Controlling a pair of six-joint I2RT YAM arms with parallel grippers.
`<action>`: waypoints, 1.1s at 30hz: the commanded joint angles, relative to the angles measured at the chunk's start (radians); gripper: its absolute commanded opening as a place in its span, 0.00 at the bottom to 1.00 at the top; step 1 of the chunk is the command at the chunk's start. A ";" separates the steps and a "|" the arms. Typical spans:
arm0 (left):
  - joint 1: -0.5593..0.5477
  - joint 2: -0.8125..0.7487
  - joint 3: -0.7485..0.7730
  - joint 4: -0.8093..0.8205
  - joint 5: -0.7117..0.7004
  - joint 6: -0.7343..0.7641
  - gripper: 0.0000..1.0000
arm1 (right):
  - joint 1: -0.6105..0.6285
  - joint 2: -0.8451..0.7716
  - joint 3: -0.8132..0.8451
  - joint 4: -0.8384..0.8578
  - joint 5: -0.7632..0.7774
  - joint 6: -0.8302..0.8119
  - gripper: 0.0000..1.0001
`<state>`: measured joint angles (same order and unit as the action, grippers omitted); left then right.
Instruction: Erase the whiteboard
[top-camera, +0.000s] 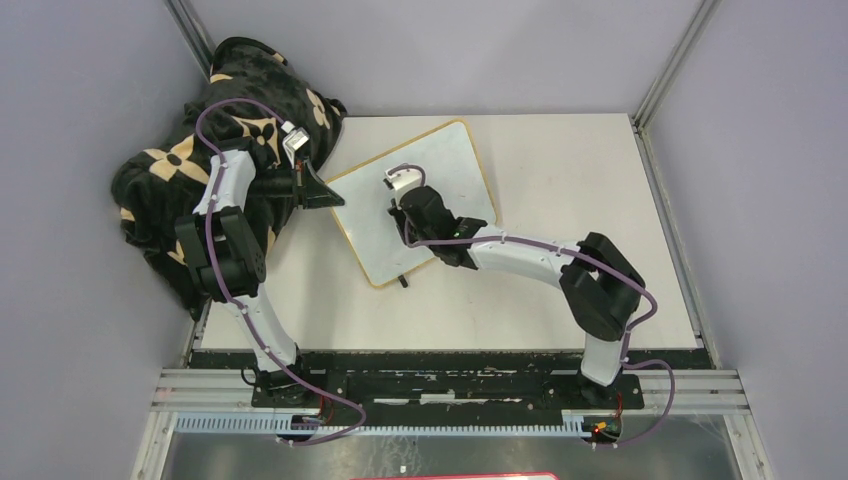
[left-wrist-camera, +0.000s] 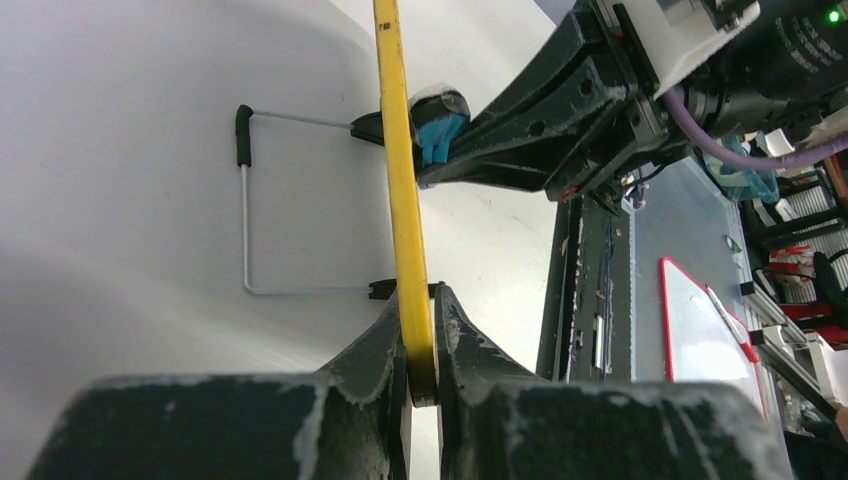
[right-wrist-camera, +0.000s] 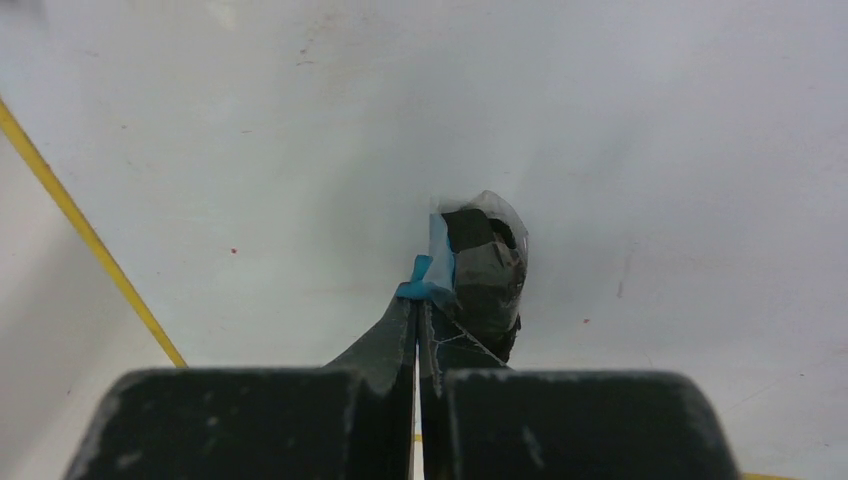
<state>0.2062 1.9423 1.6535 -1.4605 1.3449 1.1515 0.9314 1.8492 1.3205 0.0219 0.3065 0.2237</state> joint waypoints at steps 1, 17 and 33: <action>-0.019 -0.041 -0.005 0.000 -0.062 0.053 0.03 | -0.134 -0.041 -0.038 0.010 0.070 0.019 0.01; -0.019 -0.044 0.000 0.000 -0.067 0.051 0.03 | -0.392 -0.101 -0.138 0.026 0.070 0.036 0.01; -0.020 -0.038 -0.005 -0.001 -0.063 0.050 0.03 | -0.256 -0.117 -0.107 0.099 -0.102 0.055 0.01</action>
<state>0.2016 1.9381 1.6535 -1.4677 1.3449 1.1515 0.6209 1.7359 1.1549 0.0559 0.2810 0.2825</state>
